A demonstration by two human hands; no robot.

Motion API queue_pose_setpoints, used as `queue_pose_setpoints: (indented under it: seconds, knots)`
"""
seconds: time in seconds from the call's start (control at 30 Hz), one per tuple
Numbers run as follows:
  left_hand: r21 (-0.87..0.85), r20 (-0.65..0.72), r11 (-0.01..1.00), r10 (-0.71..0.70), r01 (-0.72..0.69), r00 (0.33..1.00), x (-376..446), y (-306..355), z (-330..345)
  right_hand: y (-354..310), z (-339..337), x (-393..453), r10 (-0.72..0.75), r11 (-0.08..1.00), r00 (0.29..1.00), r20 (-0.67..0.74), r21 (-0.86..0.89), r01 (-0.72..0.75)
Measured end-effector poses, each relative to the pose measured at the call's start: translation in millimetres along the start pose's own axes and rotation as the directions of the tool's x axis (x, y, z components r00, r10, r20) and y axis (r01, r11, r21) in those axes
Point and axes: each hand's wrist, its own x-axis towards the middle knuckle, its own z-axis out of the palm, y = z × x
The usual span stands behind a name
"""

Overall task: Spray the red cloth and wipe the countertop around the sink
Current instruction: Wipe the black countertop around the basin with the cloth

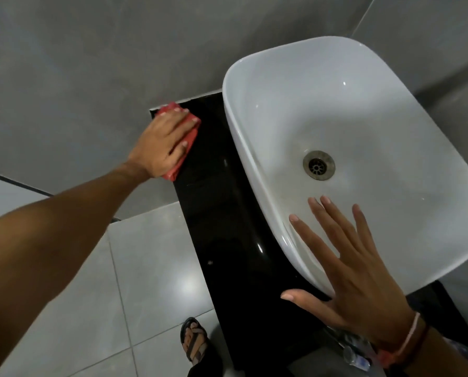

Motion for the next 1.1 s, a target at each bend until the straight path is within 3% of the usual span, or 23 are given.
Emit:
queue_pose_setpoints:
  seconds: [0.1,0.2,0.3,0.43,0.63,0.8,1.0,1.1]
  knots:
    - [-0.154,-0.131,0.967,-0.225,0.205,0.965,-12.2,5.3,11.6,-2.1,-0.6,1.3,0.005,1.000,1.000,0.001,0.017,-0.005]
    - [-0.437,-0.108,0.798,-0.505,0.415,0.856,-22.9,26.0,19.2,-2.8,-1.3,2.0,0.000,1.000,1.000,-0.007,0.017,0.000]
    - [-0.627,-0.063,0.642,-0.607,0.442,0.792,-43.0,62.1,23.2,-2.1,-0.4,2.2,-0.014,1.000,1.000,-0.009,0.023,0.014]
    - [-0.686,-0.059,0.583,-0.642,0.436,0.765,-88.6,134.4,31.8,-1.4,0.3,2.3,-0.041,0.999,0.999,-0.017,0.029,0.041]
    - [-0.501,-0.041,0.712,-0.588,0.492,0.808,-151.9,221.2,38.9,-3.6,-2.7,2.2,-0.087,0.996,0.996,-0.031,0.011,0.087]
    - [-0.213,-0.032,0.863,-0.475,0.458,0.879,-190.1,276.0,37.6,-2.2,-3.0,1.2,-0.127,0.992,0.989,-0.078,-0.003,0.127]
    - [-0.036,0.080,0.908,-0.414,0.417,0.907,-201.5,324.7,36.8,-0.3,0.7,-0.4,-0.131,0.991,0.983,-0.127,-0.054,0.125]
    - [0.024,0.097,0.917,-0.399,0.398,0.912,-201.4,344.1,37.0,0.1,3.8,-2.8,-0.135,0.990,0.973,-0.188,0.014,0.140]
